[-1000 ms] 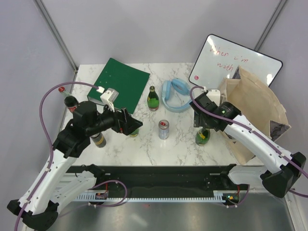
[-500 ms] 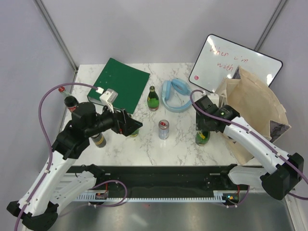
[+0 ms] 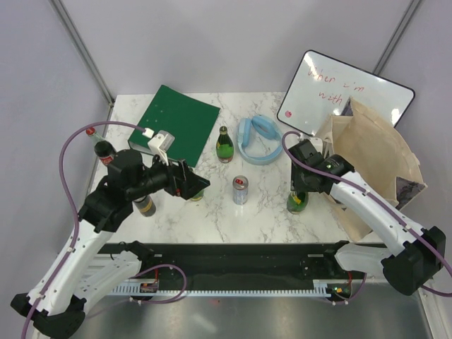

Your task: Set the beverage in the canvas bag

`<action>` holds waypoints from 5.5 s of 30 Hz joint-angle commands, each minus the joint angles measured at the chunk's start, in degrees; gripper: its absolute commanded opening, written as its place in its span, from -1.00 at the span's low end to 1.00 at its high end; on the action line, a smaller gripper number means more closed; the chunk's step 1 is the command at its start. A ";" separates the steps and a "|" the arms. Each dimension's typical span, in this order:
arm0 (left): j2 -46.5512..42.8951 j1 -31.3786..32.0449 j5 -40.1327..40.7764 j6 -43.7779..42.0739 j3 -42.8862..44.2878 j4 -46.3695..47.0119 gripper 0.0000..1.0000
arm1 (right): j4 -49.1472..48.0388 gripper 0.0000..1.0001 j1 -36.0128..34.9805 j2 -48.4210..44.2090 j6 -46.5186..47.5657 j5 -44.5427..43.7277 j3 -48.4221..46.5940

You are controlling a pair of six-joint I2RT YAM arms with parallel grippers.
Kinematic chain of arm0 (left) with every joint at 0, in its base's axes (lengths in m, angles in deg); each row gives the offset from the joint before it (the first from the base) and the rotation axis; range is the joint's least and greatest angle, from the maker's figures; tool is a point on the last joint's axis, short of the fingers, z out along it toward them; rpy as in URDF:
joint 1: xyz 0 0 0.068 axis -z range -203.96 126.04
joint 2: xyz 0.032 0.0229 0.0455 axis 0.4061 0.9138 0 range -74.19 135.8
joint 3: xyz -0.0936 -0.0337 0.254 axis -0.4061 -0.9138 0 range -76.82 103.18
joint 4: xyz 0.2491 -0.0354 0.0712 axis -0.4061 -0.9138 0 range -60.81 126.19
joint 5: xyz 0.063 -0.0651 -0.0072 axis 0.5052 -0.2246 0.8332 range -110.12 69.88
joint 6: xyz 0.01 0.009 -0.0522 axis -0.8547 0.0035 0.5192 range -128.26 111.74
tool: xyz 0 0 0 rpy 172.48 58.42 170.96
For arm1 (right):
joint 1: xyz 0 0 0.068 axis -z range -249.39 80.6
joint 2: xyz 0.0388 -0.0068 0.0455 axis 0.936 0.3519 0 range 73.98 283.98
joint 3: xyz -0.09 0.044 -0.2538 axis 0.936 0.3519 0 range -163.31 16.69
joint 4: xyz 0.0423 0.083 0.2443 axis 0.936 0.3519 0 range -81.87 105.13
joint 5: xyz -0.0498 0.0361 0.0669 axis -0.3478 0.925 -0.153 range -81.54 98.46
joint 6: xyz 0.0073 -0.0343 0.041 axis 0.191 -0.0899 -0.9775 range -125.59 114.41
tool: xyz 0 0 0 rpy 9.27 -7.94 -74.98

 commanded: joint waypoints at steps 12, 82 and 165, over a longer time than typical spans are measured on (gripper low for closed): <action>-1.56 -0.16 -0.76 1.69 -1.09 2.47 0.96 | 2.51 0.21 0.37 -3.16 2.21 2.56 -3.63; -2.44 -0.16 0.73 2.22 -3.46 2.99 0.94 | -12.78 -0.85 2.92 3.60 11.97 9.76 -3.11; -10.53 -0.16 -1.38 2.40 -6.97 2.64 0.95 | 4.00 -1.00 11.27 8.27 20.49 -26.79 -75.97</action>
